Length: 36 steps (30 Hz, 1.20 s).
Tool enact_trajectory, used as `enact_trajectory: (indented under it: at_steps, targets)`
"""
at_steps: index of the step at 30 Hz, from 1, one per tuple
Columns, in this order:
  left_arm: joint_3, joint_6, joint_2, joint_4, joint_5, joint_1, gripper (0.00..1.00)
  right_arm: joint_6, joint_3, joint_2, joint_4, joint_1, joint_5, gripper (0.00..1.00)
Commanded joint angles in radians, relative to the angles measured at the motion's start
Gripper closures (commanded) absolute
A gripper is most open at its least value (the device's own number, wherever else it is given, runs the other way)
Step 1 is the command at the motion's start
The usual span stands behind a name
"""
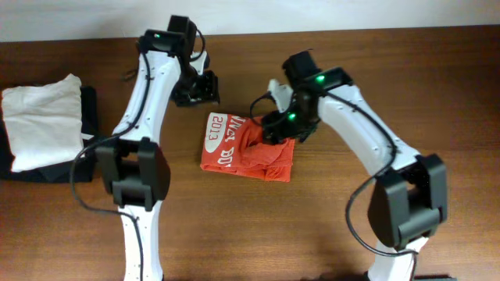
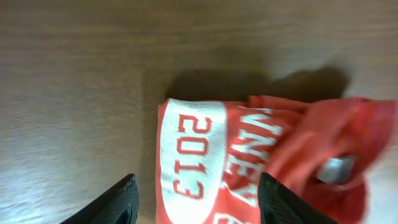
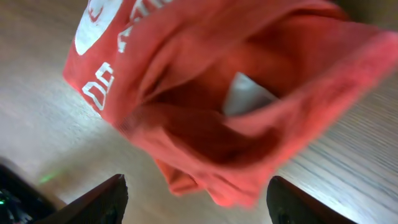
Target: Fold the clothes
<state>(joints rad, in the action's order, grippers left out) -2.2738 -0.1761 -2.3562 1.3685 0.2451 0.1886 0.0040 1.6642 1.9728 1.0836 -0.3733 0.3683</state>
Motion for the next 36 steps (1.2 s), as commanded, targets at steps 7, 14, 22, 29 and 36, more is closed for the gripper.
enact_trajectory:
  at_steps: [7,14,22,29,36]
  targets:
    - [0.005,0.017,-0.171,0.027,0.055,0.006,0.39,0.015,-0.037,0.068,-0.027,-0.058,-0.066,0.5]
    - [0.005,0.017,-0.196,0.03,0.055,0.006,0.39,0.015,-0.098,0.106,-0.003,-0.057,-0.068,0.91]
    - [0.025,0.017,-0.238,0.062,0.001,0.005,0.39,0.219,-0.1,0.106,0.228,0.003,-0.322,0.78]
    - [0.026,0.017,-0.238,0.095,-0.005,0.005,0.39,0.214,-0.101,0.1,0.307,0.035,-0.319,0.71]
    - [0.026,0.017,-0.238,0.089,-0.005,0.006,0.39,0.214,-0.003,0.001,0.299,0.035,-0.301,0.6]
